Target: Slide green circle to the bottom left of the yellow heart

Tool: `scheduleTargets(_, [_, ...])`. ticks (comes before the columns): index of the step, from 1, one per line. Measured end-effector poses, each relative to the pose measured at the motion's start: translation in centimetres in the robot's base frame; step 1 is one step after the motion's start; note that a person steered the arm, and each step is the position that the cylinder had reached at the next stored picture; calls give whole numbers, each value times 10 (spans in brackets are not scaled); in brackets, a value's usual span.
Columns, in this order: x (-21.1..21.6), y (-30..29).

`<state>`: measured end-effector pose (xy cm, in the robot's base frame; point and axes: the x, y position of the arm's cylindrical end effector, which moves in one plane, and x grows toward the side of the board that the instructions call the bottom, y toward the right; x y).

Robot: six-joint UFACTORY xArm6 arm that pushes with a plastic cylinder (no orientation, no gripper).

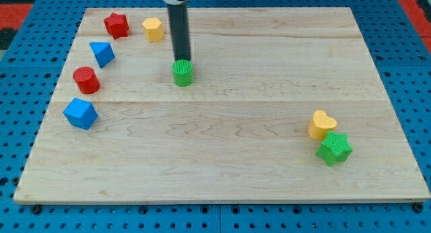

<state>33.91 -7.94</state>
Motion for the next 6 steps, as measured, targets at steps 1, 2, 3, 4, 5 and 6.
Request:
scheduleTargets(1, [5, -16])
scheduleTargets(2, [12, 39])
scheduleTargets(3, [12, 126])
scheduleTargets(4, [12, 155])
scheduleTargets(5, [-8, 106])
scheduleTargets(6, [-8, 81])
